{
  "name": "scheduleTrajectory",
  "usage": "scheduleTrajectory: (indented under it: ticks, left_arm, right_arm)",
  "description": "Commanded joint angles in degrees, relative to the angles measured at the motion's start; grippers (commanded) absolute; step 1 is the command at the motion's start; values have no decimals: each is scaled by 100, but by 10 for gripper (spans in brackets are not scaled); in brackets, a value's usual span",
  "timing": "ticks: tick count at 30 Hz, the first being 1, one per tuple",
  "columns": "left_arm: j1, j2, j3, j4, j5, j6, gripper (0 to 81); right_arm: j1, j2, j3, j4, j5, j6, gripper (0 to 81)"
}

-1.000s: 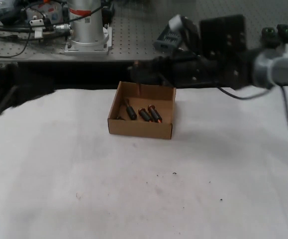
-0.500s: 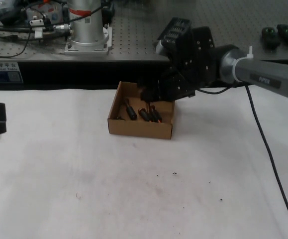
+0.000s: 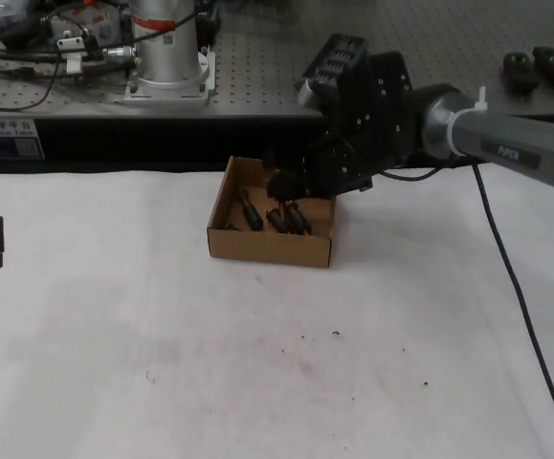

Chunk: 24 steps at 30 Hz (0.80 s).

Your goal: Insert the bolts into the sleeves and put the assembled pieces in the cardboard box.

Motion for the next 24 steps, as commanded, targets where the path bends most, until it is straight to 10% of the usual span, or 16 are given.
scheduleTrajectory:
  ticks: [1,7,17,24]
  left_arm:
    - [-16,-47,-31,15,-107,201,6]
    - [-16,-47,-31,15,-107,201,6]
    - [-419,-634,-31,4,-494,442,6]
    - [-386,-1786,-31,-651,-1722,1109,6]
  right_arm:
    - [-28,-211,-116,90,-123,111,350]
    - [-45,-445,-116,107,295,162,438]
    - [-59,-1409,-116,260,323,-500,17]
    - [-195,-2823,260,977,319,-2033,51]
